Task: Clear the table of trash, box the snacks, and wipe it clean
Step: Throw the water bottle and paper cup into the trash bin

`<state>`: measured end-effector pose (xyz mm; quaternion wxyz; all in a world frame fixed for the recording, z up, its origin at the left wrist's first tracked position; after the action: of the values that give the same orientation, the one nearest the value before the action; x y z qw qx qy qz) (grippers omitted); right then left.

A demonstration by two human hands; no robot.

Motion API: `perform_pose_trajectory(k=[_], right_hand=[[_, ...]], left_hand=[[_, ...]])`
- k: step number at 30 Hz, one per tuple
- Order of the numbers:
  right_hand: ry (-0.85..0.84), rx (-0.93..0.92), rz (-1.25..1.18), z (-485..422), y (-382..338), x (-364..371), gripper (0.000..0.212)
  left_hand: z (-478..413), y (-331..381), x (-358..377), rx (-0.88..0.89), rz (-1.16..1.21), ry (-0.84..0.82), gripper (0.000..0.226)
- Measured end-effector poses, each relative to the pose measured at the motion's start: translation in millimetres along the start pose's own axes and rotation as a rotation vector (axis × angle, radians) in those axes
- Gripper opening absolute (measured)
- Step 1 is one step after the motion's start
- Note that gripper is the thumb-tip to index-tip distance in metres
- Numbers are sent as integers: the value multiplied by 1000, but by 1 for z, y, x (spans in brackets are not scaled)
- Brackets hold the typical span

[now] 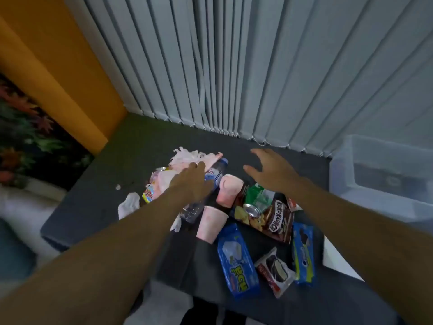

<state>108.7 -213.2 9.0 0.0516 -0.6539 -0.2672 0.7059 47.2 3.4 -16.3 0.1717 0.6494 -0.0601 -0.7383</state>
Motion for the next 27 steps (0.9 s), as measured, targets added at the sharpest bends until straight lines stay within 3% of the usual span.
perform_pose_trajectory(k=[6, 13, 22, 27], right_hand=[[-172, 47, 37, 2, -3, 64, 63], [-228, 54, 34, 2, -6, 102, 53], [-128, 44, -28, -3, -5, 92, 4], [-71, 22, -22, -5, -2, 65, 12]], left_hand=[[1, -33, 55, -124, 8, -137, 55], [-6, -51, 77, -133, 6, -149, 60], [-10, -42, 72, -97, 0, -76, 61], [-7, -28, 60, -164, 41, -98, 66]])
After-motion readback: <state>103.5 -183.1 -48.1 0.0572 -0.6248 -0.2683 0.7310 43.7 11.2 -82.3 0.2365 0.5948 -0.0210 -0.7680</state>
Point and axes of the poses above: each hand's wrist, its own z-axis away from the middle knuckle, its own x-axis out of the palm, y = z × x, the point moved 5 cm from there along -z, towards the middle knuckle, and after that the axes turned 11 degrees about y, right-handed, at the moved point
